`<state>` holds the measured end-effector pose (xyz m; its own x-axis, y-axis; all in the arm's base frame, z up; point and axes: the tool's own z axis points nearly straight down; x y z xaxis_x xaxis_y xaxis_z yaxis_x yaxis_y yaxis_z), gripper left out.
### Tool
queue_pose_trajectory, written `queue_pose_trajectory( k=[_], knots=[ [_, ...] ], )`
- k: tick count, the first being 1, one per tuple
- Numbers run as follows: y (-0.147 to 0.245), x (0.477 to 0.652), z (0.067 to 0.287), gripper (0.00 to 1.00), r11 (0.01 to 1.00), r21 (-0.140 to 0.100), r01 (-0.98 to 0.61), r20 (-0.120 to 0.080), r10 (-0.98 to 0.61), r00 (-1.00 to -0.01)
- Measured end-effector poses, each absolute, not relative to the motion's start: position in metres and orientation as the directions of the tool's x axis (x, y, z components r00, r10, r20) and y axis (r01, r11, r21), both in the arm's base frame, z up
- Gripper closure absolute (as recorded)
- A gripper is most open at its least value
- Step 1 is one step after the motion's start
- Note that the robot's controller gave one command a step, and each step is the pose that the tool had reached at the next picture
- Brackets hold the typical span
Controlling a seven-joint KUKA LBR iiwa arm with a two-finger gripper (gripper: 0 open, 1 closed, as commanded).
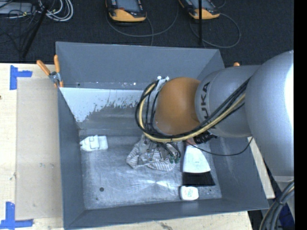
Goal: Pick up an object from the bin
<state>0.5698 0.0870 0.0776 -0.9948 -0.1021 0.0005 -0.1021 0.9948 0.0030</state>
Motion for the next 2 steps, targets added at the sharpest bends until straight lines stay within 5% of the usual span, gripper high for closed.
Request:
queue_pose_trajectory(
  k=[1, 2],
  knots=[
    [0.087, 0.57, 0.078, 1.0, 0.995, 0.003, -0.102, 0.0, -0.102, -0.995],
    [0.074, 0.581, 0.203, 1.0, 0.995, 0.0, -0.103, -0.001, -0.103, -0.995]
  ],
)
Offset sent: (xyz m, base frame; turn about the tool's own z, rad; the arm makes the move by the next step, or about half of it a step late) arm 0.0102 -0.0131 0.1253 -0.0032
